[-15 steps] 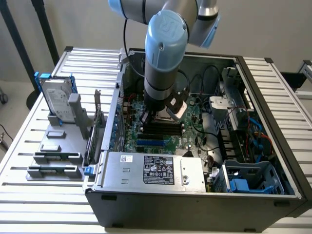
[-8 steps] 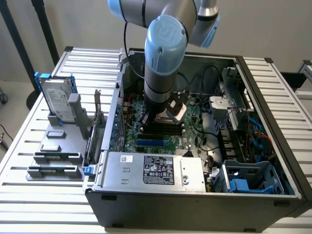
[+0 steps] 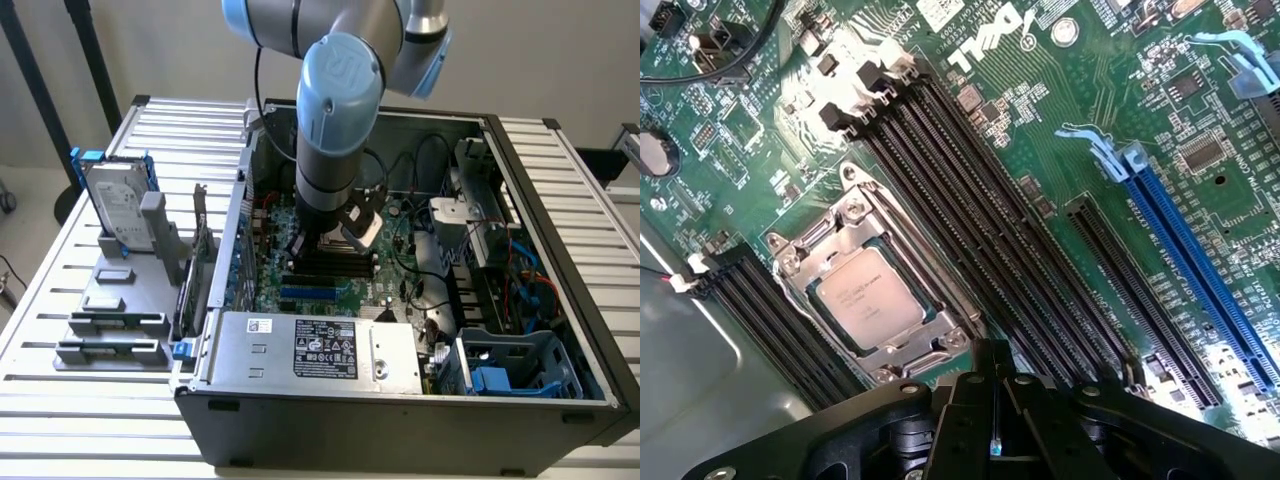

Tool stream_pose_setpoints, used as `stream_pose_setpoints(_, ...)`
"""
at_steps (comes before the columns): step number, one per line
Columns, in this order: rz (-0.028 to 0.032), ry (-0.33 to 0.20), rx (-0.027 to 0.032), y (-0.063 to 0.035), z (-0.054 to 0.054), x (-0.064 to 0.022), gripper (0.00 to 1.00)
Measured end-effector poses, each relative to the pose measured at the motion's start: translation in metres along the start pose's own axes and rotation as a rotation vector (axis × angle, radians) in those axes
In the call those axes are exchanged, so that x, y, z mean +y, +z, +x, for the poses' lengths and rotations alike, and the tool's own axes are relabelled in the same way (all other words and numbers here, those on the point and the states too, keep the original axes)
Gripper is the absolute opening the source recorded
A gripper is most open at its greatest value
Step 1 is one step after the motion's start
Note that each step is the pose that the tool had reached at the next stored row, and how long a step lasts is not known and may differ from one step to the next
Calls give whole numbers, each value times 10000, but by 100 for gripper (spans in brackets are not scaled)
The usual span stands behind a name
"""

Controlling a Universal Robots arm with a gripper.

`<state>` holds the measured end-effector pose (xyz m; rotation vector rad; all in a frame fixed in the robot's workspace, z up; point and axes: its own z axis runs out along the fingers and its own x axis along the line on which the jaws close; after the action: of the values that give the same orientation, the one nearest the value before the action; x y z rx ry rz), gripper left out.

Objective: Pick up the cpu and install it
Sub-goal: 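Install the first cpu locking lever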

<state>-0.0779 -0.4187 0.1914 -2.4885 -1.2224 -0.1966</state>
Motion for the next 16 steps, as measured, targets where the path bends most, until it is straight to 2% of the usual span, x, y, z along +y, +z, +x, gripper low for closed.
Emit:
stream_pose_setpoints(10,6,-11,-4,30,3,-3,11)
stream_pose_setpoints(16,57,9,-44,-50,27,-25,11)
